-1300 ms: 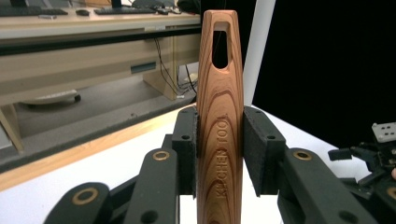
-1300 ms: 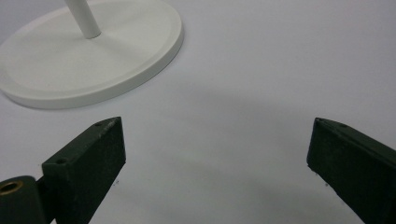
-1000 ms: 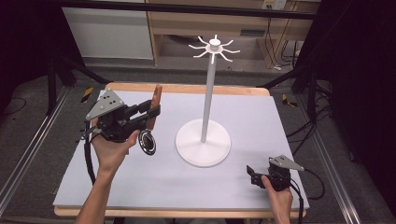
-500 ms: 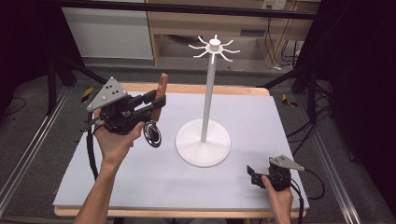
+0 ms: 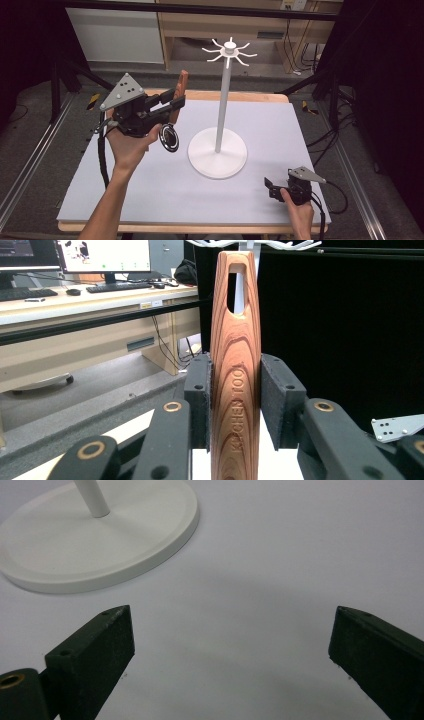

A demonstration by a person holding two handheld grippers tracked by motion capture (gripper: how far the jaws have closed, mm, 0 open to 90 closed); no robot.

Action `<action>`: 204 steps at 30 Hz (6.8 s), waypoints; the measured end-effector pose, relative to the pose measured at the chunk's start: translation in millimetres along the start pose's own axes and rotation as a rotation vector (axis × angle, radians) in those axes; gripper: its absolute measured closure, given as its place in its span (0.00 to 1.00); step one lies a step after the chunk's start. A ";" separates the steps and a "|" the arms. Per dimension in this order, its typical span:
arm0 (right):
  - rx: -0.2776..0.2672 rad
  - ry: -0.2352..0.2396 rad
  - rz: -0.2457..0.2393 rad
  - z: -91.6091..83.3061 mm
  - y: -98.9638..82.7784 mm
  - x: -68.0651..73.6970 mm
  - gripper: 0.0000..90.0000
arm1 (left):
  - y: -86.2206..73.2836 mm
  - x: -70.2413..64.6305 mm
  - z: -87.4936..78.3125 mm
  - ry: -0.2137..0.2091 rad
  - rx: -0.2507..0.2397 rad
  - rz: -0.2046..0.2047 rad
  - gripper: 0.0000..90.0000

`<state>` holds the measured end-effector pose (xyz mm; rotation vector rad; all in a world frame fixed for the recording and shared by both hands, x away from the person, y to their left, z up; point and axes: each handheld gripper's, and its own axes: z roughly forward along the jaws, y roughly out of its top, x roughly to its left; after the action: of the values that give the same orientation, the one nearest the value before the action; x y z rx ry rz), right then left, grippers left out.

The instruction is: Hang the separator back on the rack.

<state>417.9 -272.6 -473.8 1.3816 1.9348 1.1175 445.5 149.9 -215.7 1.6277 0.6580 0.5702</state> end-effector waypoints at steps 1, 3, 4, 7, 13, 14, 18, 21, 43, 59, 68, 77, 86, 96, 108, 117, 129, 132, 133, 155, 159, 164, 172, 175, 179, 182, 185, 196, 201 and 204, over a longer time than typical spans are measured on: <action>0.000 0.000 0.000 0.0 0.0 0.0 0.06 | 0.8 -0.2 0.7 0.001 -0.001 0.001 0.75; 0.000 0.000 0.002 -0.1 0.0 0.0 0.06 | 2.7 0.0 2.2 0.001 -0.002 0.000 0.75; 0.001 0.002 0.009 -0.2 0.1 0.1 0.06 | 4.5 0.4 3.4 -0.001 -0.005 -0.002 0.75; 0.000 0.003 0.009 -0.1 0.1 0.1 0.06 | 7.2 0.7 4.9 -0.002 -0.008 -0.003 0.75; -0.002 0.002 0.009 0.3 0.4 -0.5 0.06 | 14.4 -2.9 9.9 -0.011 -0.025 0.002 0.75; -0.003 0.003 0.010 0.2 0.4 -0.6 0.06 | 15.5 -3.7 10.4 -0.013 -0.025 0.002 0.75; -0.003 0.004 0.009 0.3 0.5 -0.3 0.06 | 20.1 -5.8 13.4 -0.017 -0.028 0.004 0.75; -0.003 0.005 0.009 0.4 0.6 -0.3 0.06 | 23.3 -7.7 16.2 -0.017 -0.032 0.010 0.75; -0.001 0.007 0.012 0.3 0.4 -0.9 0.06 | 30.9 -7.2 35.0 -0.005 -0.013 0.013 0.75; -0.002 0.010 0.013 -0.1 0.4 -1.2 0.06 | 35.4 -12.1 46.5 -0.003 0.000 0.025 0.75; -0.002 0.011 0.015 0.0 0.4 -1.4 0.06 | 34.4 -11.7 53.2 -0.001 0.008 0.020 0.75; -0.002 0.011 0.017 0.1 0.2 -1.6 0.06 | 31.9 -11.7 59.3 -0.006 0.015 0.014 0.75; -0.002 0.012 0.015 0.0 0.2 -2.2 0.06 | 29.1 -11.6 64.5 -0.007 0.025 0.015 0.75; 0.000 0.014 0.017 0.2 0.1 -2.0 0.06 | 24.6 -10.5 68.5 -0.018 0.020 0.006 0.74; 0.011 0.023 0.015 2.4 -0.5 -0.7 0.06 | 20.4 -11.7 73.6 -0.005 0.007 0.007 0.74; 0.012 0.022 0.015 3.3 -0.6 -0.5 0.06 | 18.9 -13.6 78.5 0.014 -0.006 0.023 0.74; 0.012 0.023 0.021 3.1 -0.7 -0.4 0.06 | 13.3 -11.2 78.8 0.030 -0.007 0.022 0.68; 0.012 0.022 0.021 3.1 -0.8 -0.4 0.06 | 9.5 -9.2 75.8 0.027 -0.004 0.024 0.66; 0.012 0.022 0.021 3.1 -0.8 -0.4 0.06 | 9.5 -9.2 75.8 0.027 -0.004 0.024 0.65; 0.022 0.012 0.023 4.5 -2.5 -1.0 0.06 | -70.4 0.0 26.1 0.016 0.076 0.032 0.51; 0.020 0.007 0.018 5.1 -2.7 -1.6 0.06 | -84.9 2.3 20.9 0.022 0.107 0.029 0.51; 0.022 0.007 0.023 4.7 -2.8 -0.8 0.06 | -108.7 5.0 14.5 0.028 0.149 0.018 0.49; 0.026 -0.001 0.023 5.3 -3.3 -1.2 0.06 | -146.5 12.3 6.1 0.053 0.227 -0.014 0.46; 0.027 -0.001 0.025 5.0 -3.3 -0.9 0.06 | -159.7 14.9 2.2 0.065 0.251 -0.024 0.45; 0.027 -0.002 0.026 4.9 -3.5 -1.3 0.06 | -170.9 18.1 -1.9 0.076 0.273 -0.035 0.44; 0.032 -0.012 0.024 5.0 -3.7 -1.8 0.06 | -183.0 23.3 -7.3 0.088 0.299 -0.050 0.43; 0.038 -0.019 0.023 4.7 -3.8 -2.1 0.06 | -193.0 26.9 -10.9 0.109 0.315 -0.062 0.42; 0.054 -0.052 0.004 4.9 -5.2 -6.5 0.06 | -230.3 43.0 -31.4 0.200 0.387 -0.096 0.37; 0.067 -0.057 0.008 5.1 -6.7 -7.2 0.06 | -237.4 47.8 -39.1 0.236 0.403 -0.098 0.36; 0.074 -0.059 0.000 3.7 -8.4 -8.4 0.06 | -239.6 51.8 -43.9 0.249 0.411 -0.096 0.34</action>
<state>419.4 -280.5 -483.4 1.4367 1.9516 1.0030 427.9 243.6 -445.8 1.9088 1.0875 0.6002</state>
